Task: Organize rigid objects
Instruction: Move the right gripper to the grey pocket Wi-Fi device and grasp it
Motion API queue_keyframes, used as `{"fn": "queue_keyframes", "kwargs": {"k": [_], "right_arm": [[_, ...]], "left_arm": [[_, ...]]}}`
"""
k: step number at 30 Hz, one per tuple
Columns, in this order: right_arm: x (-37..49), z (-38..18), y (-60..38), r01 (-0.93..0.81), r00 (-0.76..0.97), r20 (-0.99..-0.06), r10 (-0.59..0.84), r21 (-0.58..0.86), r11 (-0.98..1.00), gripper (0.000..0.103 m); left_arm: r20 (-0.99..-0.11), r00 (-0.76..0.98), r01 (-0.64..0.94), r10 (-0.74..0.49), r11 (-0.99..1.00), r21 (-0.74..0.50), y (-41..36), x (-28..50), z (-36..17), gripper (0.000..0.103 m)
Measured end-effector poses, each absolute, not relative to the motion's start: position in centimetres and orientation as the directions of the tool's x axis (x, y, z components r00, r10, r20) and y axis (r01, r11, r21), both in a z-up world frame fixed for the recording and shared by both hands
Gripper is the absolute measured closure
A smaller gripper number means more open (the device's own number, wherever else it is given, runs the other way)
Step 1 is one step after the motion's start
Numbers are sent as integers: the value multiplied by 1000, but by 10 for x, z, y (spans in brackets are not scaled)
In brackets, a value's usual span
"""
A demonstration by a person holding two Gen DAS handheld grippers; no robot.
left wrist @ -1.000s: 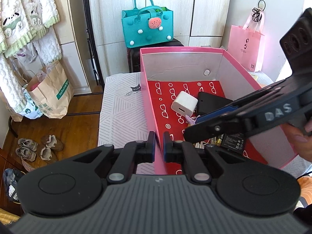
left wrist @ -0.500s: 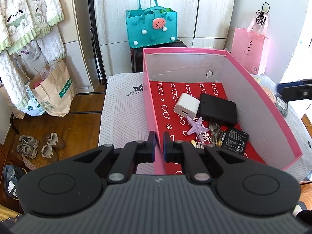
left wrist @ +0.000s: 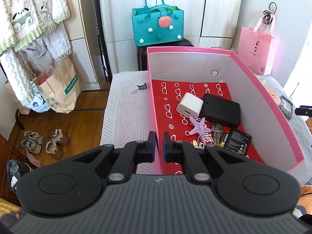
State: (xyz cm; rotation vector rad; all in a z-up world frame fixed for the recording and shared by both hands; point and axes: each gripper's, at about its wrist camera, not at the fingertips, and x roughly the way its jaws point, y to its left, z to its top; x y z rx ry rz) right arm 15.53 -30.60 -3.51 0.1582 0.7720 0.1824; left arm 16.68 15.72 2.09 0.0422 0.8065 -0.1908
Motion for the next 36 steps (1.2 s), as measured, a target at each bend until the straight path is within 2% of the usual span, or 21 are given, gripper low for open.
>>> {"fn": "queue_keyframes", "kwargs": {"k": [1, 3, 9, 13, 16, 18, 26, 31, 36], "right_arm": [[158, -42, -309, -85, 701, -683, 205, 205, 975, 29], [164, -53, -314, -57, 706, -685, 181, 200, 978, 21], [180, -75, -317, -31, 701, -697, 150, 181, 983, 18], [191, -81, -314, -105, 704, -691, 166, 130, 986, 8], [202, -89, -309, -179, 716, -683, 149, 27, 983, 3], [208, -91, -312, -185, 728, -667, 161, 35, 982, 0], [213, -88, -313, -224, 726, -663, 185, 27, 974, 1], [198, -86, -316, -239, 737, -645, 202, 31, 971, 16], [181, -82, -317, -266, 720, -656, 224, 37, 963, 25]], "left_arm": [[-722, 675, 184, -150, 982, -32, 157, 167, 21, 97], [-725, 674, 183, -143, 983, -24, 155, 167, 21, 97], [-727, 673, 181, -139, 983, -20, 154, 168, 21, 97], [-726, 673, 182, -138, 983, -19, 153, 168, 21, 97], [-729, 671, 177, -133, 984, -16, 152, 168, 18, 97], [-729, 672, 176, -130, 984, -13, 151, 168, 17, 97], [-736, 662, 182, -139, 983, -22, 154, 171, 19, 97], [-737, 661, 186, -145, 982, -26, 155, 171, 19, 97], [-734, 662, 188, -150, 982, -30, 155, 171, 19, 97]]}}
